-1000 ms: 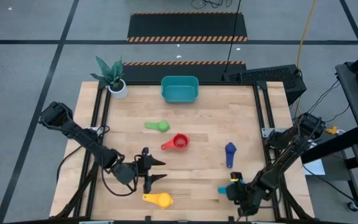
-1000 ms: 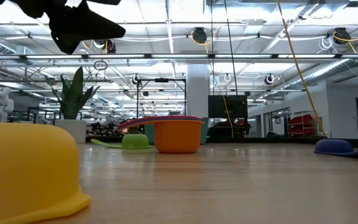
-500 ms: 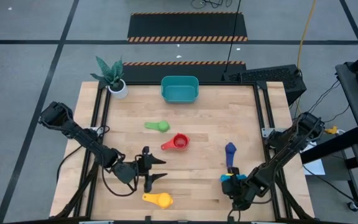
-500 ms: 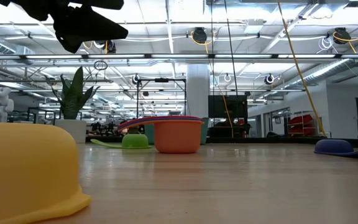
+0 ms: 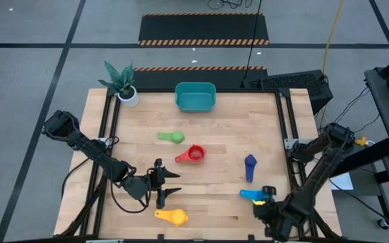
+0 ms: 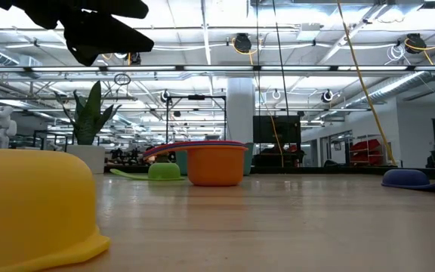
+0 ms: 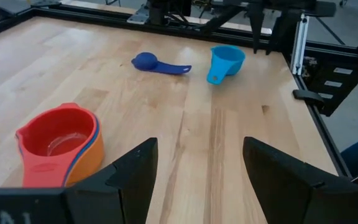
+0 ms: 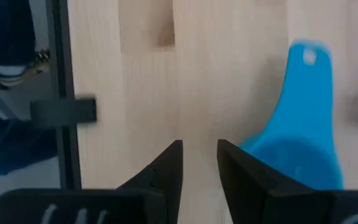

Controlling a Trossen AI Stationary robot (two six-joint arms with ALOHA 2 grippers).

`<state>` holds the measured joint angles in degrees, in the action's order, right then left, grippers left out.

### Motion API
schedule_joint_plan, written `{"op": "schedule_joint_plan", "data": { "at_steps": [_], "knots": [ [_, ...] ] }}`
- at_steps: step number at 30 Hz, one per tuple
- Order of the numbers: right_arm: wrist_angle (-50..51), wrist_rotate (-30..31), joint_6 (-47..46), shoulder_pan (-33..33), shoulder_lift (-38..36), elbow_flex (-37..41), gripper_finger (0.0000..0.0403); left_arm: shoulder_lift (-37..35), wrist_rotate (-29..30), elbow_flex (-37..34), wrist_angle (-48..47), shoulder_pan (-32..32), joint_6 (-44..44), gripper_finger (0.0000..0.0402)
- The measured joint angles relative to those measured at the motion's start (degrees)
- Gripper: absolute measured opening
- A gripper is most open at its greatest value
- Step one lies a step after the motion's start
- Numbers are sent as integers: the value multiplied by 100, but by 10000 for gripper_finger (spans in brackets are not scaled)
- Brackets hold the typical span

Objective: Nest measuring cups in basket
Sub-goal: Stack the light blue measuring cup on top of the red measuring cup

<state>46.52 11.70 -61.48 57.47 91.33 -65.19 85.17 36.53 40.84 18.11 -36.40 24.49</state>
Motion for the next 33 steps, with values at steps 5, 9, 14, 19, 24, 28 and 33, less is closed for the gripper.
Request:
{"op": "schedule_joint_plan", "data": {
  "at_steps": [5, 9, 14, 19, 24, 28, 33],
  "knots": [
    [377, 26, -299, 248, 2, 4, 140, 0, 0, 0, 8, 2, 2, 239],
    [356, 32, -271, 302, 2, 223, 173, 0, 0, 0, 13, 4, 30, 239],
    [330, 20, -268, 302, 7, 639, 186, 0, 0, 0, 63, 7, 46, 239],
    [244, 8, -198, 291, 7, 833, 173, 0, 0, 0, 63, 7, -2, 239],
    [30, 0, 70, 291, 7, 964, 114, 0, 0, 0, 62, 74, -23, 239],
    [-65, -100, 264, 287, 7, 1008, 42, 0, 0, 0, 58, 120, -97, 239],
    [-182, -147, 549, 222, -44, 1010, 11, 2, 0, 0, 240, 118, -458, 239]
  ]
}}
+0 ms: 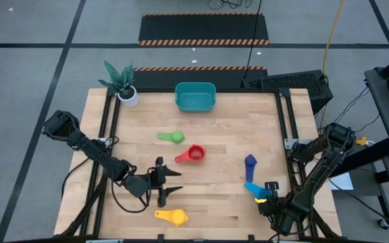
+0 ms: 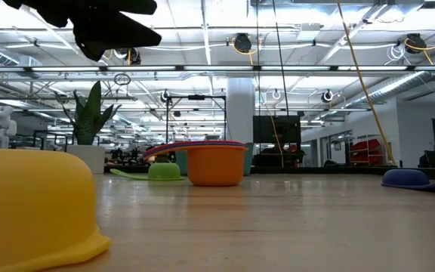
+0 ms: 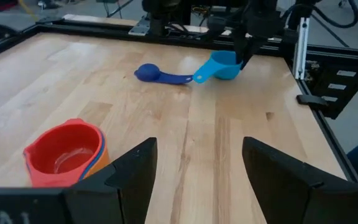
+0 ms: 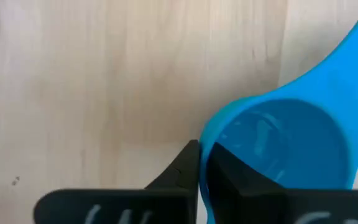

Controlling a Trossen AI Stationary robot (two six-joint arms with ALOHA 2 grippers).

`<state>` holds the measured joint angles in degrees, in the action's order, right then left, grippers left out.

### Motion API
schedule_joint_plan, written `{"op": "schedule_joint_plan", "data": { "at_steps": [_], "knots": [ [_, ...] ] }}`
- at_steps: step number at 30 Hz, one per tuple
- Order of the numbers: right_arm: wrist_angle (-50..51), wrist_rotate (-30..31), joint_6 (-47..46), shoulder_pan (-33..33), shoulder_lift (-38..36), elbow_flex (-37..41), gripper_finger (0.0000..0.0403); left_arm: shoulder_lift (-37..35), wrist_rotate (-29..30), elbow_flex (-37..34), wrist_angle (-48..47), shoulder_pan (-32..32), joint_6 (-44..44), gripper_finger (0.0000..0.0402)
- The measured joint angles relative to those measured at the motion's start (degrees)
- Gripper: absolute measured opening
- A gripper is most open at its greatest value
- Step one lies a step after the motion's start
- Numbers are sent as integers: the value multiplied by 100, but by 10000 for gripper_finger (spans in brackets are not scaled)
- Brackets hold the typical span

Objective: Nest measuring cups in basket
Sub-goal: Stack the light blue measuring cup on top of the red measuring cup

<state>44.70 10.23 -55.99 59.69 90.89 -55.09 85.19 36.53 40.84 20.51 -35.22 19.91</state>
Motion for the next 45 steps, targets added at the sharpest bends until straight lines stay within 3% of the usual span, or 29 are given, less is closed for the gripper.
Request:
{"op": "schedule_joint_plan", "data": {
  "at_steps": [5, 12, 20, 24, 28, 36, 45],
  "knots": [
    [-29, 28, 322, -164, -314, 0, 4, 0, 0, 2, 223, 4, -439, 239],
    [-78, 638, 996, -462, -871, 0, 3, 0, 0, 2, 73, 219, -598, 239],
    [-81, 930, 2405, -1143, -1380, -1, 2, -386, -4, 4, -1857, 884, 200, 239],
    [-187, 976, 3376, -1731, -1598, 0, 2, -468, -53, 4, -2296, 1194, 310, 239],
    [-520, 885, 4485, -2477, -1734, -1, 2, -470, -220, 7, -2774, 1359, 77, 239],
    [-1569, -94, 6666, -4081, -1704, -2, 1, -620, -198, -4, -4387, 1561, 622, 239],
    [-2532, -904, 8526, -5237, -1370, -180, 1, -616, -217, 2, -4834, 1554, 902, 239]
  ]
}}
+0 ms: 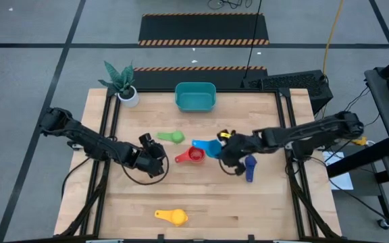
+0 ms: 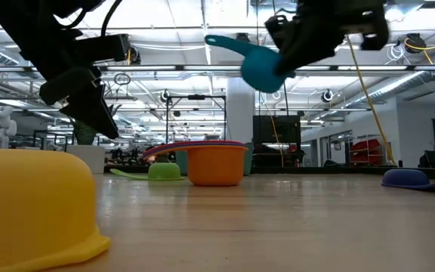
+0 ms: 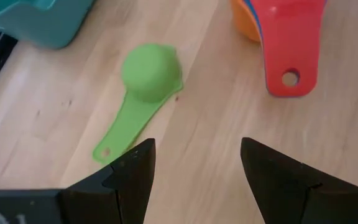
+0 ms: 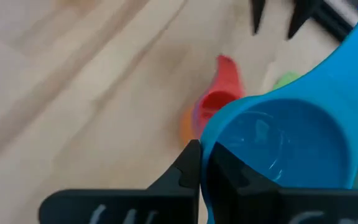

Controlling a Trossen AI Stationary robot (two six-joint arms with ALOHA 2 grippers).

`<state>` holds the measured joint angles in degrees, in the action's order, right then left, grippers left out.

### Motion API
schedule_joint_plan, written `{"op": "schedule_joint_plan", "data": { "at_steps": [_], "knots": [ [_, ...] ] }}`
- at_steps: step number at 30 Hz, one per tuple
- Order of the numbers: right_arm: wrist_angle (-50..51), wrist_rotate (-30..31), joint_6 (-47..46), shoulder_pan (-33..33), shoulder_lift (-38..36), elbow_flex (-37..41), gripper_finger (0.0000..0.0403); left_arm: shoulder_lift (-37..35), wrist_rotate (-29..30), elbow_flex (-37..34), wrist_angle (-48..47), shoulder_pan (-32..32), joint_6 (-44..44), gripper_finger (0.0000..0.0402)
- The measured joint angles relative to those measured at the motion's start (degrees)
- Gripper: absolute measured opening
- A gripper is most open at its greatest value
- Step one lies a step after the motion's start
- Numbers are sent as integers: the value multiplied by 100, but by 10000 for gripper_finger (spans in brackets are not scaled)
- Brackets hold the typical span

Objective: Nest measuring cups in basket
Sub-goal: Stack the light blue measuring cup on top of the red measuring cup

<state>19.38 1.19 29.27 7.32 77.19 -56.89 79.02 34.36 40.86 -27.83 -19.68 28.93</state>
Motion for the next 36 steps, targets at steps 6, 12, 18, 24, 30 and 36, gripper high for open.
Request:
{"op": "schedule_joint_plan", "data": {
  "at_steps": [6, 12, 18, 24, 30, 36],
  "knots": [
    [5, -289, 918, -362, 535, -372, 1, -2, -59, 0, -99, -56, 259, 239],
    [-462, -889, 1441, -663, 1101, -608, 1, -2, -108, 0, -510, -186, 687, 239],
    [-529, -1389, 1682, -844, 1495, -666, 1, -2, -106, 0, -741, -325, 1111, 239],
    [-769, -1641, 1912, -893, 1932, -666, 1, -2, -91, 0, -696, -365, 1131, 239],
    [-872, -1640, 2121, -892, 2162, -662, 2, -2, -85, 0, -656, -365, 1096, 239],
    [-964, -1641, 2477, -913, 2273, -662, 3, -2, -20, 0, -643, -363, 1016, 239]
  ]
}}
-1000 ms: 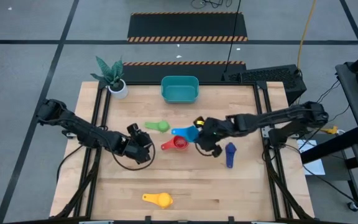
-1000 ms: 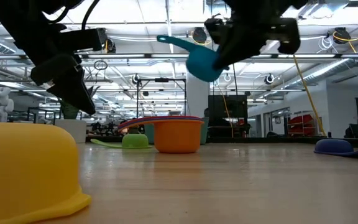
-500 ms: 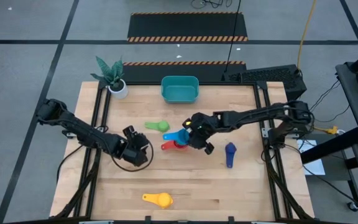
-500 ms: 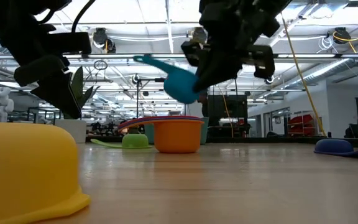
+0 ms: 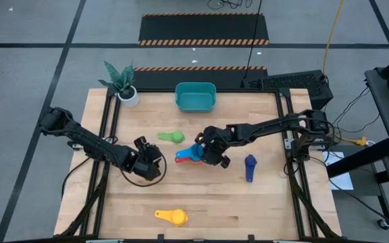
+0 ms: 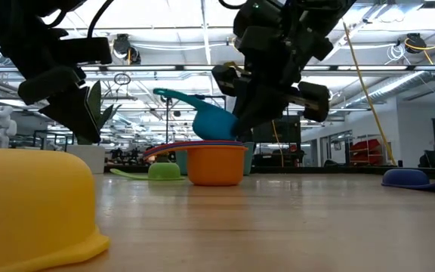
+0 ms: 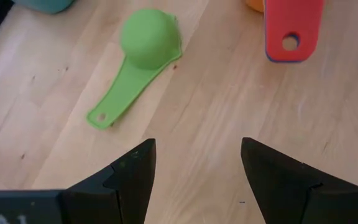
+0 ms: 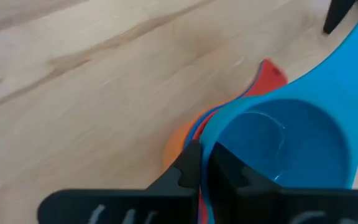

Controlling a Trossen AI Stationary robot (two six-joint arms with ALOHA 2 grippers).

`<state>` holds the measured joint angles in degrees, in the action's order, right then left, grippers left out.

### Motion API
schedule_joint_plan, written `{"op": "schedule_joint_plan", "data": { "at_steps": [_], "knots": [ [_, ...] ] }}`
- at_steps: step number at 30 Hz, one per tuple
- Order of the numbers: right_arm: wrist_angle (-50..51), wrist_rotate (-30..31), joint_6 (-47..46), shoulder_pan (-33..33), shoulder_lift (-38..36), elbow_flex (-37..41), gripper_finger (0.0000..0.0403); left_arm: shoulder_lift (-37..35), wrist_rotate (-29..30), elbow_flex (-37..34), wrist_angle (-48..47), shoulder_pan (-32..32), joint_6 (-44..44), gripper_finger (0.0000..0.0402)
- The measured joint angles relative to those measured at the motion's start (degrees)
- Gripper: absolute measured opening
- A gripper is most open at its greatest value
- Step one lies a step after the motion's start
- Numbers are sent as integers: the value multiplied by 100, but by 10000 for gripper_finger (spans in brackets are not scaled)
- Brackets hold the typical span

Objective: Nest measuring cups in basket
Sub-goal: Stack the light blue measuring cup on top of the red measuring cup

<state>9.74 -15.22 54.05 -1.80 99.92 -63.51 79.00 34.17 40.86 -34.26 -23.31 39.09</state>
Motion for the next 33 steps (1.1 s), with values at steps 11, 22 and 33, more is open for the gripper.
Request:
{"op": "schedule_joint_plan", "data": {
  "at_steps": [11, 22, 33],
  "knots": [
    [-62, 7, 220, -11, 55, 2, 5, 0, 58, 0, 16, 2, -54, 239],
    [-186, 44, 210, -11, 55, 2, 89, 0, 97, 0, 206, 2, -188, 239],
    [64, 349, -193, 32, -208, 0, 125, 5, 216, 0, 835, 17, -291, 239]
  ]
}}
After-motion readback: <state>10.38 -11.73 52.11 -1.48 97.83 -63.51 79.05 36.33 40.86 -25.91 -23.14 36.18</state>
